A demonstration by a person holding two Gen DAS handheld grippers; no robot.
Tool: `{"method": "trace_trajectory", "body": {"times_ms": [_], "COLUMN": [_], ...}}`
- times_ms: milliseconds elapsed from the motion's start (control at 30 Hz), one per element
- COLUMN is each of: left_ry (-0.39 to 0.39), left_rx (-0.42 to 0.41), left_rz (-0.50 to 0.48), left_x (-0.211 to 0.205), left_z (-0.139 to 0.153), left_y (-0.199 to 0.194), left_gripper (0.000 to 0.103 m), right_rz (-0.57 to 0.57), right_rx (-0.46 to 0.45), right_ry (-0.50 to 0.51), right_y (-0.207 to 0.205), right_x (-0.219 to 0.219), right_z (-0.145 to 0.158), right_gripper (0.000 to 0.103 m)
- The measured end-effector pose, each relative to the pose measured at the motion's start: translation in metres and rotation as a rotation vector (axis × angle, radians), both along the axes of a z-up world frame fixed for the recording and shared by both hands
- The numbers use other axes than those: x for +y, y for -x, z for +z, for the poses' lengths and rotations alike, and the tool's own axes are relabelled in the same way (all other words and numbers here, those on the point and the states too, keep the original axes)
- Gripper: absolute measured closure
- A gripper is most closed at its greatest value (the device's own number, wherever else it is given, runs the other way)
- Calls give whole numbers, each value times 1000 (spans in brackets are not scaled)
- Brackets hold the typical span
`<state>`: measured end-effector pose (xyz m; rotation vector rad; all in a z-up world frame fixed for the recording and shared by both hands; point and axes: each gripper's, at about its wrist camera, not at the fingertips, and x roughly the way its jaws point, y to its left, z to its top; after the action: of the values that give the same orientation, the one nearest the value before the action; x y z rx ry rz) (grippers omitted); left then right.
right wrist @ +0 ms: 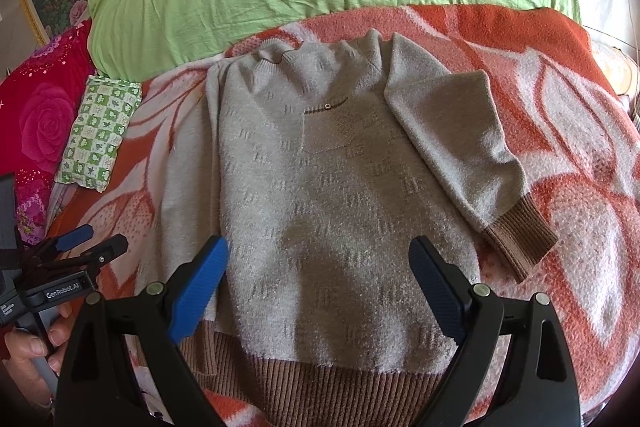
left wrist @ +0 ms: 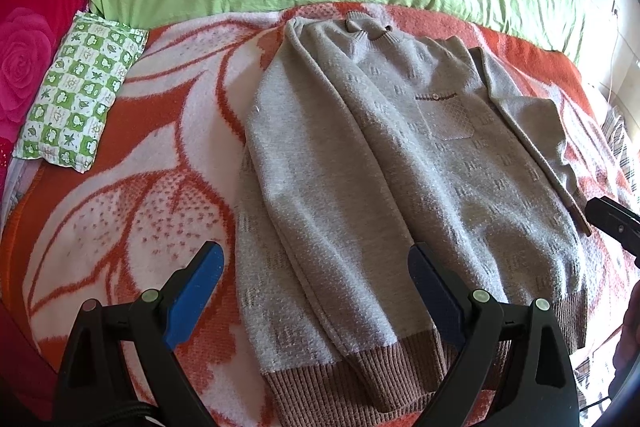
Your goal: Fold small clothes
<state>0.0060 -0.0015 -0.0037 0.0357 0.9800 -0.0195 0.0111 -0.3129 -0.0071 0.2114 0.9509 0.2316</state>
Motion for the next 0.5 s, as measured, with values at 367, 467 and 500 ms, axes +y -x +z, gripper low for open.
{"method": "trace_trajectory", "body": {"times_ms": [367,467,500], "left_ry": [9,9,2], "left_rx": [32,31,29], "left_rz": [-6,-8,-8], "left_x": [-3,-5,-4], "left_z": [-7,-9,-10], "left_y": [-6,-8,-9], "left_gripper": [9,9,9], "right_rz": [-1,1,3], "right_rx": [-8,-25,-23], "right_ry": [-23,10,9], "right_y": [2,-5,-5], "right_x": [-1,-2,-3], "right_z": [-4,-6,-7], "right_gripper": [11,11,11]}}
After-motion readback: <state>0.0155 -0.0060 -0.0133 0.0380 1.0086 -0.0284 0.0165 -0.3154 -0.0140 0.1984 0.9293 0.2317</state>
